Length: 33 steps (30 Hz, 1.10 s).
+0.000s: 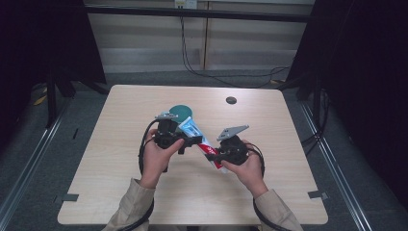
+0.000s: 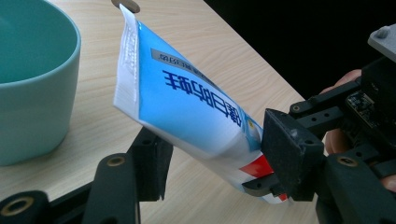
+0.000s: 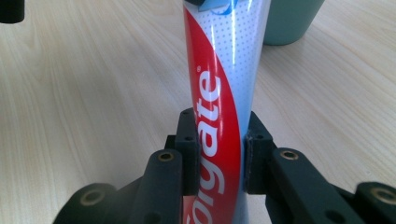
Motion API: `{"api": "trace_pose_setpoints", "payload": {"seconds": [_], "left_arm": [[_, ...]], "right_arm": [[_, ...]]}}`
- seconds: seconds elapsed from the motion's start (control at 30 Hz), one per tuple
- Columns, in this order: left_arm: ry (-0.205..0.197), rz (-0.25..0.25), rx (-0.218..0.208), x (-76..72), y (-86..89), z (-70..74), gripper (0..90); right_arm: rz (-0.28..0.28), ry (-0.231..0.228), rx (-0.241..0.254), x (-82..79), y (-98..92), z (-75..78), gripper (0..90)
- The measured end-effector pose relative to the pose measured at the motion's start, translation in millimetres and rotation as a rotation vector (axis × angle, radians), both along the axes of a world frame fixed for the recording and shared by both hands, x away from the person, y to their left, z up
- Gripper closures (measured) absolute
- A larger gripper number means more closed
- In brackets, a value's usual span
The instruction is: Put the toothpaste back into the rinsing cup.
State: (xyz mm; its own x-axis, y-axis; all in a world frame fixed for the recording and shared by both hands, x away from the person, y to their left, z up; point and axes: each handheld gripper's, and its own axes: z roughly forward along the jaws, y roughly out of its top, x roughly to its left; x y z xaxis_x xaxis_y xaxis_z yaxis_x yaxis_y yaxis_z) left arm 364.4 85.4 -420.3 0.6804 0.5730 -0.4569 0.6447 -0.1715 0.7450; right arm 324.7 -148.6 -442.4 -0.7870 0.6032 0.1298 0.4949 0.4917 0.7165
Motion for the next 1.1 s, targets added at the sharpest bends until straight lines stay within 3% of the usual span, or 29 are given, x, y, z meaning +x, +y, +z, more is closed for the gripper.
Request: {"api": "trace_pose_setpoints", "payload": {"seconds": [0.27, 0.77, 1.1], "left_arm": [[0.038, 0.029, -0.031, 0.1, 2.4, 0.7, 47.6], [0.05, 0.084, -0.091, -2.9, 5.6, 8.7, 59.0], [0.018, 0.081, -0.066, -8.6, 3.3, 21.7, 67.4]], "right_arm": [[0.003, -0.002, 0.007, -0.1, 3.0, -0.9, 72.7], [-0.009, -0.019, 0.033, -1.7, 9.3, 0.9, 71.4], [-0.003, -0.023, 0.039, -2.4, 17.4, 0.5, 68.9]]}}
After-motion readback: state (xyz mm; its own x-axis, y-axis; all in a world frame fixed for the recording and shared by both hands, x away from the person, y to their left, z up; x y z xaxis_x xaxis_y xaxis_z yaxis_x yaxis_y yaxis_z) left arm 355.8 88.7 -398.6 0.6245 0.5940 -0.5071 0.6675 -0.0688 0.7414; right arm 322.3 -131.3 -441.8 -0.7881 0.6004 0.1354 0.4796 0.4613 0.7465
